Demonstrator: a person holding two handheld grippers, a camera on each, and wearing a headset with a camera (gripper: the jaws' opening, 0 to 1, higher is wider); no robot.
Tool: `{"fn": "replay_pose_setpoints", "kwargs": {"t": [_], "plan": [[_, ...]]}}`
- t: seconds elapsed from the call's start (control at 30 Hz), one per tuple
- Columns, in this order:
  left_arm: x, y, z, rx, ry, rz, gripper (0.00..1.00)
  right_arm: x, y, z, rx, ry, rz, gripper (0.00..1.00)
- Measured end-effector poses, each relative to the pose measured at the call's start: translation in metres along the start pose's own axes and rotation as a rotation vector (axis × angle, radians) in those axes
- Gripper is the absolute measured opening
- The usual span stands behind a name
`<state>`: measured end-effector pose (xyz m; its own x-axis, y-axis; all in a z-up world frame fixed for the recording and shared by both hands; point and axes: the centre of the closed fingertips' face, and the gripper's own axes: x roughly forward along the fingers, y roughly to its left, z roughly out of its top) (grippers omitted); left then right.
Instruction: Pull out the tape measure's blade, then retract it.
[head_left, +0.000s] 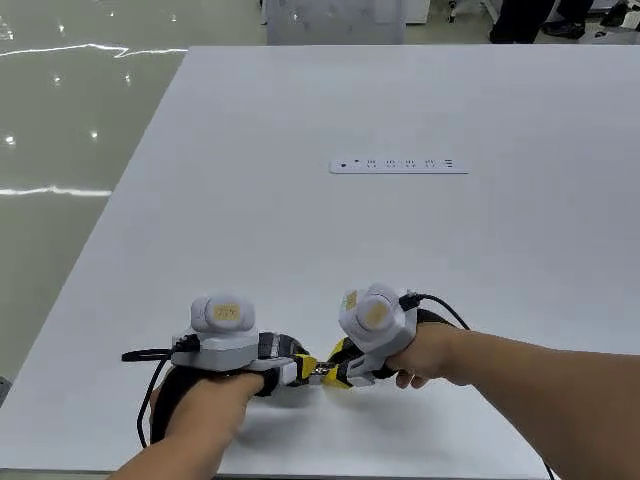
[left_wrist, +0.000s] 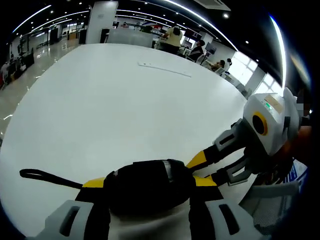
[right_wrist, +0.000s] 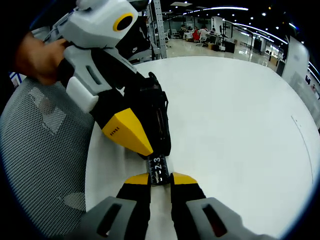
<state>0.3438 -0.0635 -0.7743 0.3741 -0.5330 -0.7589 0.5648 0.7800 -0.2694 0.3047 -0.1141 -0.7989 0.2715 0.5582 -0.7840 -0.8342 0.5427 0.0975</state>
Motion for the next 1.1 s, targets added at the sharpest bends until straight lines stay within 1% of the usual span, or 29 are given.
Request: {"fn": "replay_pose_setpoints", "kwargs": {"t": [0.07,0.13,0.23,0.27,0.4,0.43,0.47,0.5,0.53,0.63,0.67,0.83,0.9,0.97,1.1], "plan": [[-0.0001,0.0002,0.0000,-0.001,-0.002,0.001,0.60,0.0003,-0.0001,0.0007,-0.004,0.001,0.003,0.12],[-0.0006,0.0011,0.0002,-0.003,-0.006,0.000,0.60,0.0002,0.0002,0.0018,0.008,-0.002,0.005,0.12],[-0.0008,0.0017,0.0003,-0.002,-0.001,-0.002,0.60,0.0010,0.0017,0.0025,-0.009,0.006,0.005,0.12],[-0.0005,0.0023,0.0008,-0.002,-0.001,-0.001,0.60,0.0015,0.0020,0.0030,-0.025,0.011,0.000,0.12],[-0.0005,0.0025,0.0007,0.008,0.001,-0.004,0.60,0.0016,0.0015,0.0021,-0.005,0.018,-0.007,0.13],[-0.0003,0.0024,0.0000,0.013,0.005,0.001,0.60,0.0018,0.0016,0.0019,-0.026,0.013,-0.010,0.13],[-0.0003,0.0023,-0.0002,0.015,0.005,0.005,0.60,0.0019,0.0007,0.0016,-0.023,0.013,-0.018,0.13],[-0.0003,0.0022,-0.0002,0.019,-0.003,0.010,0.60,0.0019,0.0007,0.0018,0.010,0.011,-0.024,0.13],[-0.0003,0.0021,0.0001,0.021,-0.012,0.011,0.61,0.0020,0.0007,0.0020,0.009,0.010,-0.024,0.14],[-0.0008,0.0018,0.0003,0.023,-0.021,0.014,0.62,0.0017,0.0010,0.0020,0.010,0.002,-0.029,0.14],[-0.0008,0.0019,0.0006,0.008,-0.022,0.014,0.62,0.0017,0.0011,0.0020,0.013,-0.001,-0.029,0.14],[-0.0010,0.0017,0.0026,0.031,-0.045,0.049,0.63,0.0022,0.0005,0.0021,0.009,-0.002,-0.035,0.14],[-0.0002,0.0025,0.0030,0.028,-0.045,0.053,0.63,0.0023,0.0003,0.0022,0.014,-0.002,-0.037,0.14],[0.0018,0.0023,0.0030,0.037,-0.038,0.063,0.64,0.0023,0.0001,0.0021,0.017,-0.004,-0.039,0.14],[0.0019,0.0019,0.0043,0.070,-0.040,0.096,0.64,0.0023,-0.0001,0.0024,0.031,-0.004,-0.045,0.14]]}}
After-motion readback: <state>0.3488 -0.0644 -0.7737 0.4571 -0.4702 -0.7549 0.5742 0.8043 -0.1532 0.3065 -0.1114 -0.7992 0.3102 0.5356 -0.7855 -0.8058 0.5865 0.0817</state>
